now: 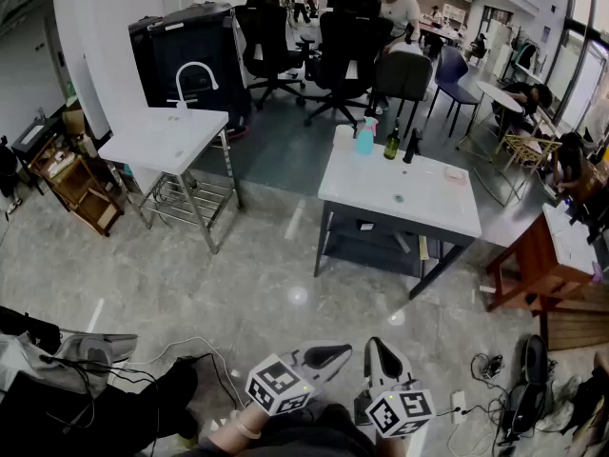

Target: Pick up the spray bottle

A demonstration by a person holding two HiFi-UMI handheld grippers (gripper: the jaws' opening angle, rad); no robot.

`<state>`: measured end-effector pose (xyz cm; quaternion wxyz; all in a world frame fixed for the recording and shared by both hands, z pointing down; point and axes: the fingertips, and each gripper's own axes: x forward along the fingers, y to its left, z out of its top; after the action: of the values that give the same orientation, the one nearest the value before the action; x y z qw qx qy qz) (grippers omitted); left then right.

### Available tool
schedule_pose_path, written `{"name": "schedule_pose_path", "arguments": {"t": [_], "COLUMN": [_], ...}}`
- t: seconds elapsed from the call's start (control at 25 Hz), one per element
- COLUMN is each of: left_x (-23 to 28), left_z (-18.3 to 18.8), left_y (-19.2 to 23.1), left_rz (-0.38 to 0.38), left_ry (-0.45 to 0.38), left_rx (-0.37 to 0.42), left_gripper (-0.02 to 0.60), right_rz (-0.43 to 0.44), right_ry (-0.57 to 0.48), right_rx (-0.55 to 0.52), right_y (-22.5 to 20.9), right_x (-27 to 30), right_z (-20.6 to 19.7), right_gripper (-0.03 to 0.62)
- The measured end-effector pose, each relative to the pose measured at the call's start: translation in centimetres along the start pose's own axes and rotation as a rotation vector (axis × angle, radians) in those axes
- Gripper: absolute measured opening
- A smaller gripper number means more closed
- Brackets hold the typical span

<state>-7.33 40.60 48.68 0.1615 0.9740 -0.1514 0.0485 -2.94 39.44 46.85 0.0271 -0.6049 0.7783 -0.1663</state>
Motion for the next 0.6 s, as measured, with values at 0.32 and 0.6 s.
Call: {"name": "schedule_pose_path", "arguments": {"t": [0.32,0.6], "left_x": [-0.8,-3.1], "left_z": [-0.8,-1.8], "left_y": [0.6,0.8], "left_rz": [0.004,-0.020], "left_ry": [0.014,0.031], "left_rx": [-0.026,-0.036], "left_gripper": [0.005,0.005], "right_rz": [0.032,-0.002], "right_ry": [0.012,0.032], "right_rx": [0.013,0.008], "right_y": [1.1,2.7], "right_x": [0.5,0.6], "right_z": [-0.9,-2.3], "right_gripper": [0.011,0.011]}}
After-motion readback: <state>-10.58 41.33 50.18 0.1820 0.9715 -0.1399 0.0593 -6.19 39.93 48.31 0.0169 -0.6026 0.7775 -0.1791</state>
